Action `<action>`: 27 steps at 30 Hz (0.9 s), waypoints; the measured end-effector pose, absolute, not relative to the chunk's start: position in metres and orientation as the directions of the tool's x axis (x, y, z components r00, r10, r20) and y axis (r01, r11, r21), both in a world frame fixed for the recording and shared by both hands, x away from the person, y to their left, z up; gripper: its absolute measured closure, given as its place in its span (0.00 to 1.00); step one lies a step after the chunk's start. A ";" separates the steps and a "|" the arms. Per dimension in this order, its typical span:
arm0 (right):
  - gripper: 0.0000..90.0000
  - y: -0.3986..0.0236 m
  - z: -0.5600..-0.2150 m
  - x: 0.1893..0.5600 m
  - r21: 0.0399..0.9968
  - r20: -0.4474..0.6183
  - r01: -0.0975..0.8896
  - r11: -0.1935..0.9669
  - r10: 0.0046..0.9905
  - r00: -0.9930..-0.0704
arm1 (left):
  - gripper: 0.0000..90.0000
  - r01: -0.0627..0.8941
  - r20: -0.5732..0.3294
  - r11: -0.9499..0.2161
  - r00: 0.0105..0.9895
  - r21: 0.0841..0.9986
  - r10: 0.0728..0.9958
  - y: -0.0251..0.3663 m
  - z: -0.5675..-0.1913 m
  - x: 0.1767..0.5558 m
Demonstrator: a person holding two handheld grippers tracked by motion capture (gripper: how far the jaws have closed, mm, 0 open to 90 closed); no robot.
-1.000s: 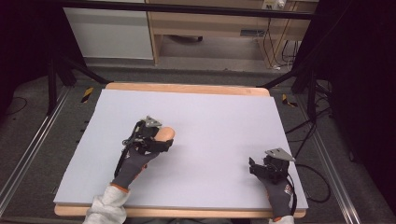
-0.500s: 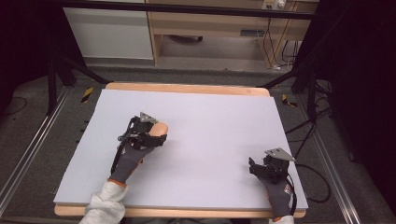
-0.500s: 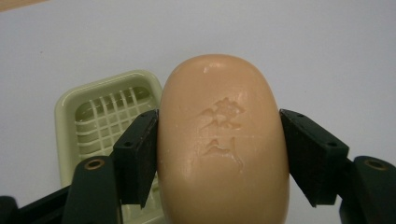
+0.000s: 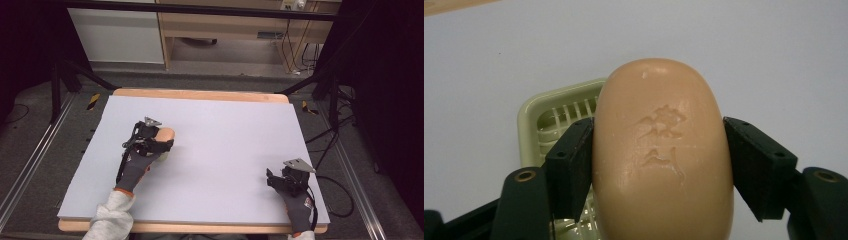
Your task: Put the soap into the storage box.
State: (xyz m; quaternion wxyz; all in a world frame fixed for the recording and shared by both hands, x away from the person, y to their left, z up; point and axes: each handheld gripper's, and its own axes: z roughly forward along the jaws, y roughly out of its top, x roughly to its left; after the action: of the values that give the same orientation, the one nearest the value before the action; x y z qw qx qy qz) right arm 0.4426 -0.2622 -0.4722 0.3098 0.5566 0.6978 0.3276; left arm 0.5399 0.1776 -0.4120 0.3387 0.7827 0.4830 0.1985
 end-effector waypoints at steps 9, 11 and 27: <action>0.14 -0.262 -0.472 0.443 0.803 -0.073 0.571 0.169 0.979 -0.188 | 0.35 0.640 -0.026 -0.281 0.427 0.715 0.904 0.185 -0.417 0.547; 0.14 -0.262 -0.472 0.443 0.804 -0.074 0.570 0.170 0.979 -0.189 | 0.35 0.643 -0.024 -0.280 0.422 0.713 0.906 0.186 -0.418 0.549; 0.14 -0.261 -0.473 0.443 0.801 -0.074 0.575 0.169 0.980 -0.186 | 0.35 0.656 -0.014 -0.284 0.410 0.699 0.912 0.185 -0.431 0.562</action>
State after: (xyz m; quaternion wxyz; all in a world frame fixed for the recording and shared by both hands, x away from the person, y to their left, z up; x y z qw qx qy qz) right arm 0.4430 -0.2605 -0.4725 0.3118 0.5566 0.6982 0.3248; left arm 0.5615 0.1849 -0.4310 0.3202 0.7761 0.5052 0.1997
